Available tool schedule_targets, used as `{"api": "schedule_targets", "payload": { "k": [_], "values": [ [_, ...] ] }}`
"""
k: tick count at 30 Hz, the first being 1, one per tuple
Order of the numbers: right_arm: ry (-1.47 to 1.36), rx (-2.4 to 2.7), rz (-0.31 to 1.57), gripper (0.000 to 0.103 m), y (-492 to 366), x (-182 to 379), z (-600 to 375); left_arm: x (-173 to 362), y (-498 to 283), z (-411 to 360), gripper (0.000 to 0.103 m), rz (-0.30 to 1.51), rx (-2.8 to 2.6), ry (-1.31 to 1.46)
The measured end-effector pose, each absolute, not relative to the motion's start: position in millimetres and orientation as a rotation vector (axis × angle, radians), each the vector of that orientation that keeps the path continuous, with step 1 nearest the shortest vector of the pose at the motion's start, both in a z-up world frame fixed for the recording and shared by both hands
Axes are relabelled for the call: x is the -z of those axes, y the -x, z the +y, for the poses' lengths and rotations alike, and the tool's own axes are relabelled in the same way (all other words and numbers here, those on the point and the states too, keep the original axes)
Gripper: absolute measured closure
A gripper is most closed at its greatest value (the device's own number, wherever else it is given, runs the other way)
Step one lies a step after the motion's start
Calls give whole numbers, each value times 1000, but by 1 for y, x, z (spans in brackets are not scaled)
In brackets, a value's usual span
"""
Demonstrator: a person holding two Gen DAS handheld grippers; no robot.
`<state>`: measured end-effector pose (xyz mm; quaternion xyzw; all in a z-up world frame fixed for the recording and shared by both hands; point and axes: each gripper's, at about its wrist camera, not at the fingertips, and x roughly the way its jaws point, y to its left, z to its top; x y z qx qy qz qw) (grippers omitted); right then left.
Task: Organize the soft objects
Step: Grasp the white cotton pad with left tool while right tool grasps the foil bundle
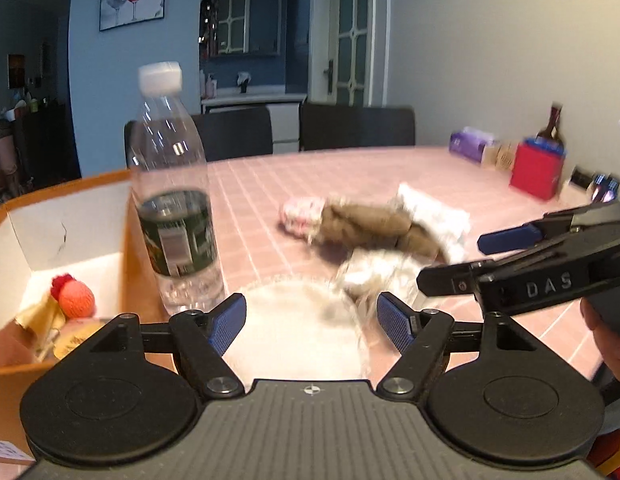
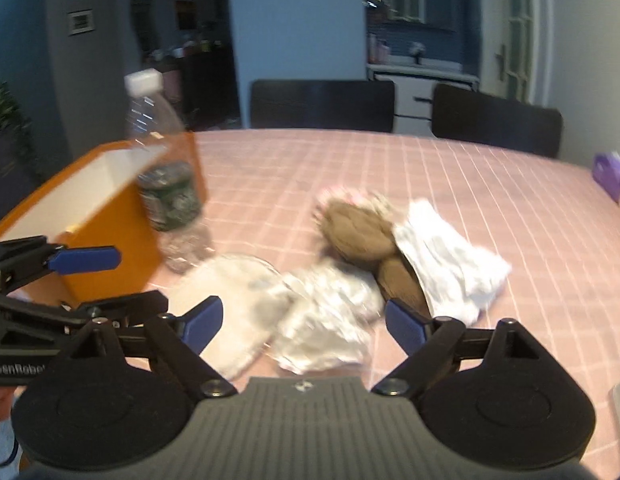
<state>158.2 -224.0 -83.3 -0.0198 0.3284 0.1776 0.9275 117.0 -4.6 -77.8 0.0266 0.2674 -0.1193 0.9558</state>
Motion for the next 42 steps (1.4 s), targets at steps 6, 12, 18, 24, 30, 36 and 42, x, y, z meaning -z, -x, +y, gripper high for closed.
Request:
{"api": "schedule_targets", "payload": {
  "k": [6, 12, 18, 24, 30, 36, 42],
  "values": [
    [-46, -344, 709, 14, -182, 111, -230, 102, -120, -11, 16, 566, 151, -72],
    [-75, -359, 728, 14, -196, 127, -228, 117, -132, -14, 13, 626, 84, -48],
    [-104, -407, 737, 26, -205, 133, -224, 137, -143, -26, 13, 683, 1, -72],
    [-105, -421, 754, 58, -204, 140, -225, 142, -143, -17, 10, 690, -21, 10],
    [-122, -439, 766, 66, -198, 143, -233, 142, -144, -16, 10, 691, -27, 43],
    [-99, -445, 779, 66, -182, 140, -248, 142, -140, -19, 18, 682, -12, 41],
    [-96, -434, 782, 65, -169, 139, -261, 141, -135, -23, 38, 670, 14, 36]
  ]
}}
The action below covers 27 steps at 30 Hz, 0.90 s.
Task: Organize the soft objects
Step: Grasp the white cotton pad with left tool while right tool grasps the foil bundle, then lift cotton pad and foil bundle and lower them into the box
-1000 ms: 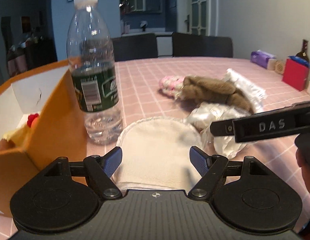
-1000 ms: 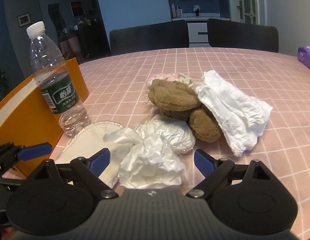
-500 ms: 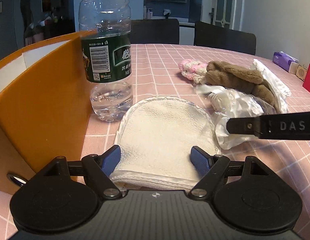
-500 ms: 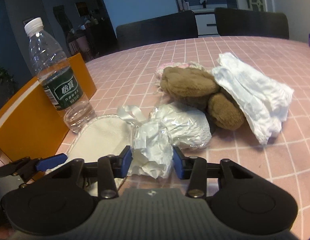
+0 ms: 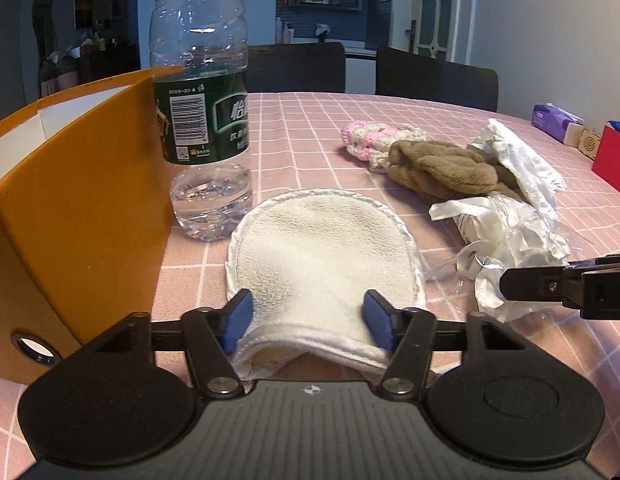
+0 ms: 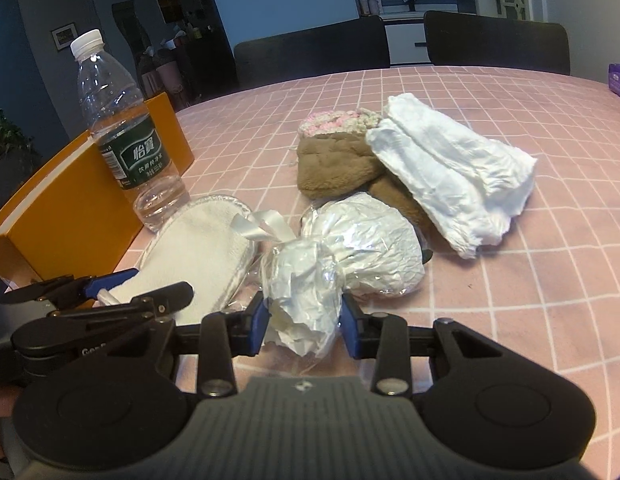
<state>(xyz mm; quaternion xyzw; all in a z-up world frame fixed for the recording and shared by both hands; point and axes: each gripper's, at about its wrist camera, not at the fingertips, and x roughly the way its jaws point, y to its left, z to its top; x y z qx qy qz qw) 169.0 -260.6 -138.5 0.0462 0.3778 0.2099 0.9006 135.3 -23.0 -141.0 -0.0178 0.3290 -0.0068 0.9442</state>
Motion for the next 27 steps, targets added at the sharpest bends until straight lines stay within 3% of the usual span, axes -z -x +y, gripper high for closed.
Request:
{"api": "schedule_targets", "payload": {
  "k": [3, 7, 15, 27],
  "values": [
    [-90, -432, 780, 65, -166, 138, -259, 141, -133, -24, 47, 662, 26, 40],
    [-85, -443, 780, 65, -162, 136, -256, 141, -127, -25, 76, 642, 68, 46],
    [-51, -450, 738, 67, -144, 122, -257, 127, -106, -26, 79, 593, 99, 54],
    [-12, -504, 635, 67, -112, 70, -251, 59, -53, -12, 79, 441, 113, 59]
  ]
}}
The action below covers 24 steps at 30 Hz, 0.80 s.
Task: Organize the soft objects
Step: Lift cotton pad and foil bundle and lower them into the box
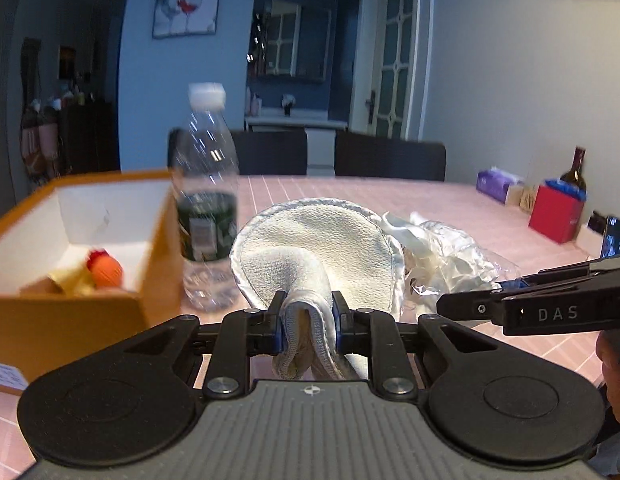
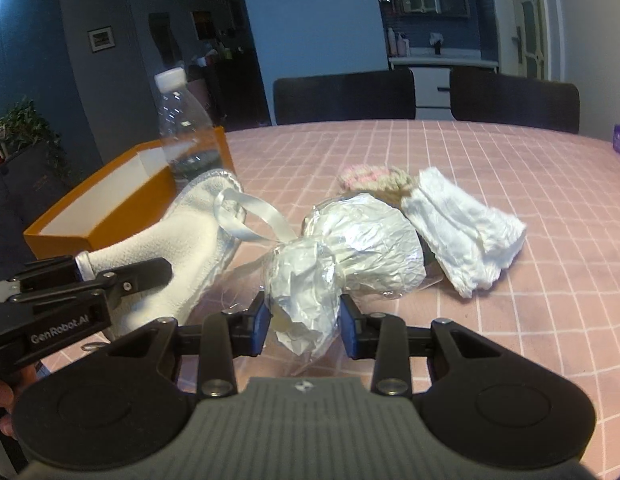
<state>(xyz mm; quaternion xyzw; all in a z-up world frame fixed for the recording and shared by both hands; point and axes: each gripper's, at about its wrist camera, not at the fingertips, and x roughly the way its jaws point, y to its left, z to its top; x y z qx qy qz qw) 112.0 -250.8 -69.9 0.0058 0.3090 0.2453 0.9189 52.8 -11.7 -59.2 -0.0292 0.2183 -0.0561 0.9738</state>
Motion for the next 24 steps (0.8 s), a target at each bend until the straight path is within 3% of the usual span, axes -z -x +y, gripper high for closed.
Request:
{"api": "schedule_targets", "payload": {
  "k": [18, 24],
  "values": [
    [166, -830, 428, 67, -88, -25, -141, -28, -10, 89, 79, 240, -96, 30],
    [250, -941, 502, 67, -118, -30, -69, -43, -38, 120, 79, 277, -135, -23]
  ]
}}
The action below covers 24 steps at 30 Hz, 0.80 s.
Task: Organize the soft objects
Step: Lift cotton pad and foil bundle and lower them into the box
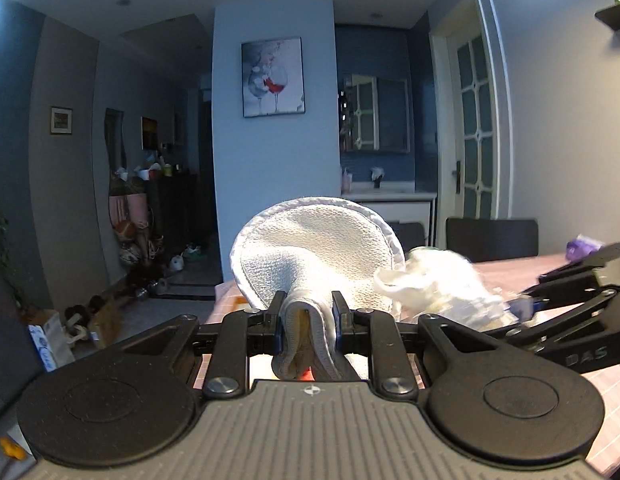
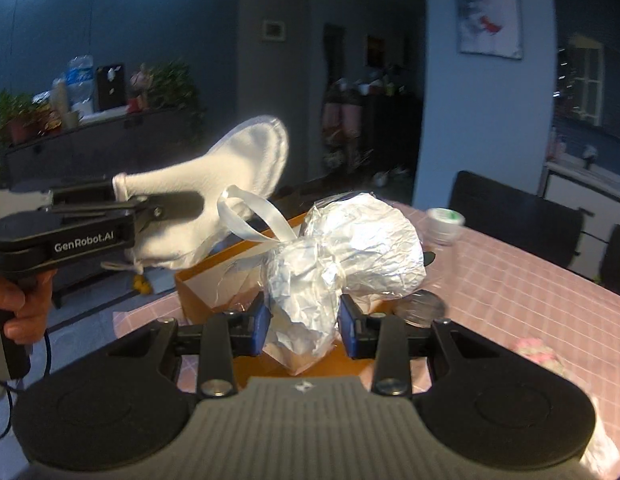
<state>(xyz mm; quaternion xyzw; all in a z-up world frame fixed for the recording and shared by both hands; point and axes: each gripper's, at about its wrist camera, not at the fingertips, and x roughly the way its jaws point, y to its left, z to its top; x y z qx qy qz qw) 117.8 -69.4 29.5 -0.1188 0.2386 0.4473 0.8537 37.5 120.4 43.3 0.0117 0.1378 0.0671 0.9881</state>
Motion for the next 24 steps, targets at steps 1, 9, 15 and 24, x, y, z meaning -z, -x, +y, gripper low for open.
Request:
{"api": "schedule_targets", "payload": {
  "k": [1, 9, 15, 24],
  "values": [
    [268, -949, 519, 67, -125, -28, -57, -44, -45, 125, 79, 298, -131, -25],
    [487, -886, 623, 67, -188, 10, 31, -25, -110, 166, 79, 487, -124, -69],
    [609, -815, 694, 67, -233, 42, 67, 3, -151, 182, 79, 604, -65, -147],
    [741, -785, 767, 67, -270, 70, 98, 43, -175, 186, 79, 773, -23, -261]
  ]
}}
